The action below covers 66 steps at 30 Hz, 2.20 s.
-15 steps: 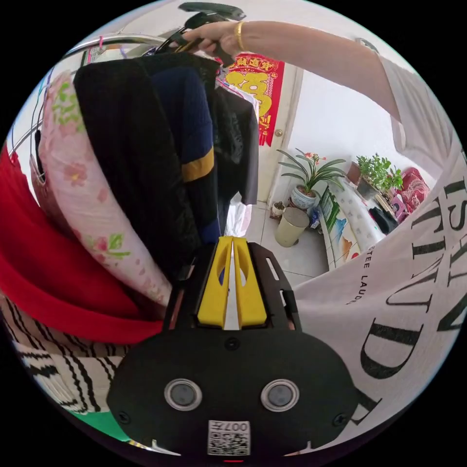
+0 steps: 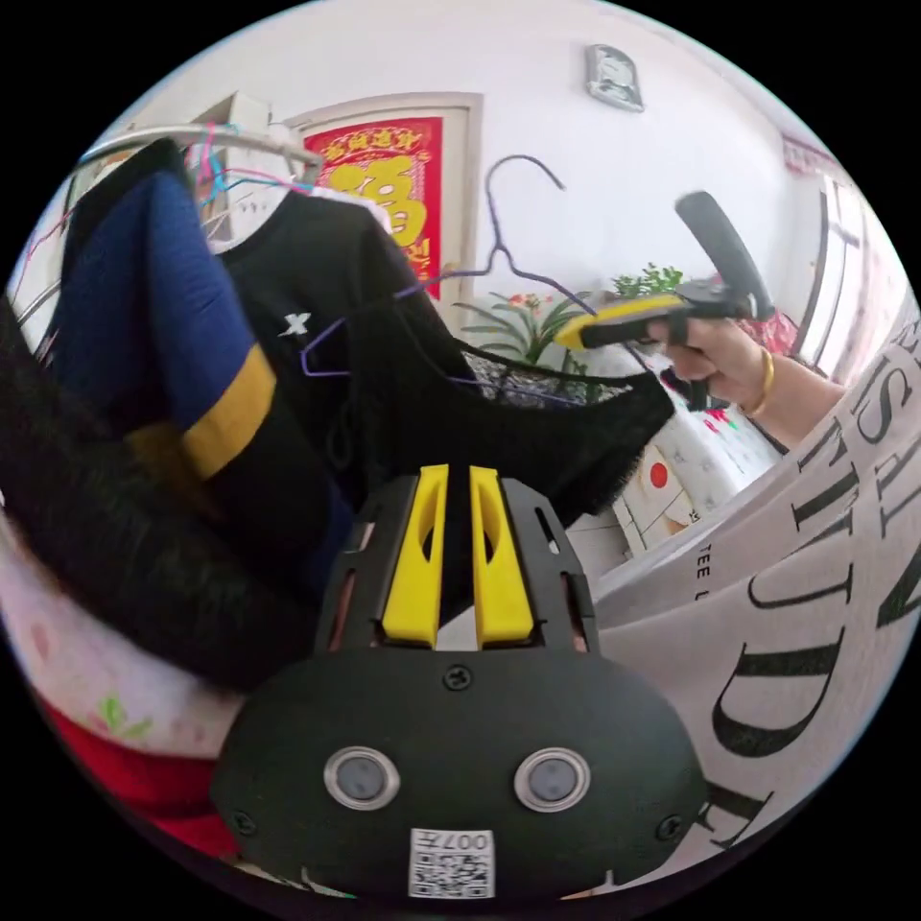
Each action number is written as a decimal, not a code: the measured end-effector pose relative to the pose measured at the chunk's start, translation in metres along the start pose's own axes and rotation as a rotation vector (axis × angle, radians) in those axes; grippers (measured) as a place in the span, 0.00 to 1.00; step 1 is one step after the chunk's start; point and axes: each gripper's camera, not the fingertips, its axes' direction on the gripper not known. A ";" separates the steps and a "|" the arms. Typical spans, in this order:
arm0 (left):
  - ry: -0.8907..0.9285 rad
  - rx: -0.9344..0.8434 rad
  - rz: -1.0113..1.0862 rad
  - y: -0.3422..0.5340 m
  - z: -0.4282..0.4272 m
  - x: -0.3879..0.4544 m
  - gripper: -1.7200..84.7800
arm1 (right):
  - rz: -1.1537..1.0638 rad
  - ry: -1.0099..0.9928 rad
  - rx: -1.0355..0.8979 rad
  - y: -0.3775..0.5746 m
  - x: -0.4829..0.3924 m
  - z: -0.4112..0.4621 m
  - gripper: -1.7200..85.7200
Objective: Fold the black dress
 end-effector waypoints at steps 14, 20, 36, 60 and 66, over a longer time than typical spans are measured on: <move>0.578 -0.033 0.443 -0.157 0.191 0.195 0.13 | 0.546 0.490 0.046 0.151 -0.089 -0.185 0.02; 0.945 -0.024 0.607 -0.201 0.220 0.351 0.19 | 0.614 0.629 0.081 0.181 -0.159 -0.264 0.02; 1.493 -0.231 1.024 -0.178 0.196 0.671 0.01 | 1.033 0.787 0.217 0.359 -0.238 -0.381 0.02; 1.509 -0.549 0.863 -0.185 0.346 0.805 0.01 | 1.159 0.731 0.456 0.434 -0.246 -0.431 0.02; 1.439 -0.595 0.735 -0.190 0.385 0.808 0.01 | 1.158 0.798 0.511 0.435 -0.238 -0.439 0.02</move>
